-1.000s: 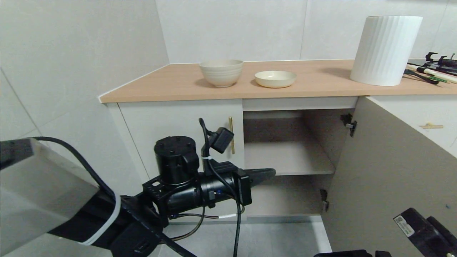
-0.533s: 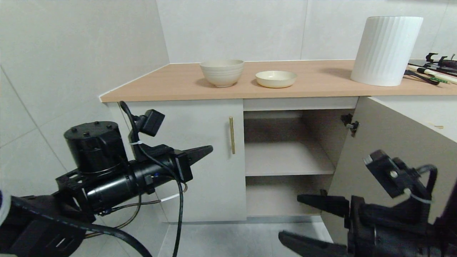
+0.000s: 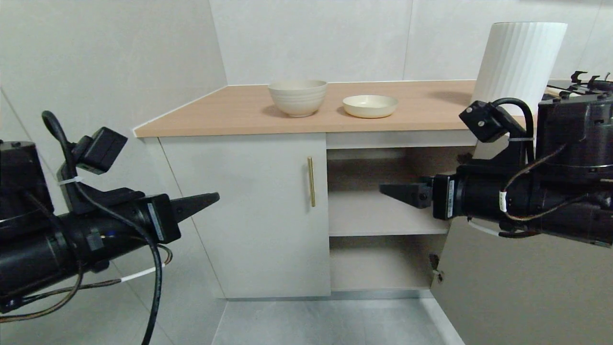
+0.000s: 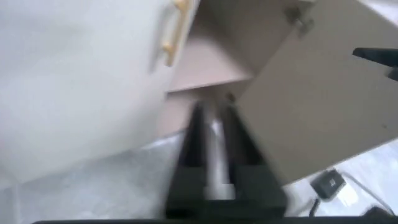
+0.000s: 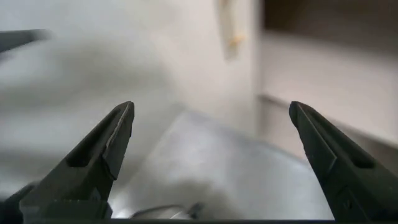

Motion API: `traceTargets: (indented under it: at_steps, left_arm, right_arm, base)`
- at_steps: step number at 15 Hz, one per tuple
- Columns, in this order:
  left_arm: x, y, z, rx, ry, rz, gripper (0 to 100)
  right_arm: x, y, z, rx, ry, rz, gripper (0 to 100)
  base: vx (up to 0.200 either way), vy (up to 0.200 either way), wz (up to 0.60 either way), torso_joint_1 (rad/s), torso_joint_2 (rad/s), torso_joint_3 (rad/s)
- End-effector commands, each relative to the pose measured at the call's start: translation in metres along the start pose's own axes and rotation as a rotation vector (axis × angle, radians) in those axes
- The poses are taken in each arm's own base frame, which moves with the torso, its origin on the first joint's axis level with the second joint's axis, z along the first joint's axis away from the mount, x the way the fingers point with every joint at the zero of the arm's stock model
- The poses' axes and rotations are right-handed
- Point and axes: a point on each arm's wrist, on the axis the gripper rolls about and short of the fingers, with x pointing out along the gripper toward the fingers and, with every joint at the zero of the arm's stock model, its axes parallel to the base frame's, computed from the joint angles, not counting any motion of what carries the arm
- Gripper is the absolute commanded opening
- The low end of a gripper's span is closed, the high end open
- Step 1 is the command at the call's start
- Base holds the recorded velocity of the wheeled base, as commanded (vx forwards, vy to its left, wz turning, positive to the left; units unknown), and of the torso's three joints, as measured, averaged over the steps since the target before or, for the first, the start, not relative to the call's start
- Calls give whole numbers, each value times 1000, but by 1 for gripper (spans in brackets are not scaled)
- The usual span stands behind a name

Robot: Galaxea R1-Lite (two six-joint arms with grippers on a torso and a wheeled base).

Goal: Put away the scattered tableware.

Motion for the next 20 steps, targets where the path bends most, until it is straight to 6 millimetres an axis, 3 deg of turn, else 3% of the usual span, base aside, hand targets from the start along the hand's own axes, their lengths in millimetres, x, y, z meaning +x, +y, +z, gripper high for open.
traceTargets:
  at_steps: [1,3,6,8,13,20]
  left_arm:
    - [-16,1,12,0,-53,28,100]
    - [-17,0,14,-1,-58,23,100]
    - [-19,-2,19,1,-68,25,100]
    - [-19,-2,20,2,-72,23,100]
    - [-20,-4,23,12,-75,19,100]
    - [-27,-8,28,19,-81,19,100]
  right_arm:
    - [7,-6,0,0,2,-49,100]
    - [-7,-6,-1,-1,-4,-105,100]
    - [-39,3,16,15,24,-102,100]
    - [-48,10,20,34,17,-84,100]
    - [-49,16,18,27,14,-92,100]
    - [-38,15,13,46,44,-102,100]
  base:
    - [0,0,0,0,0,0]
    - [0,0,0,0,0,0]
    - [0,0,0,0,0,0]
    - [0,0,0,0,0,0]
    - [0,0,0,0,0,0]
    - [200,0,0,4,1,2]
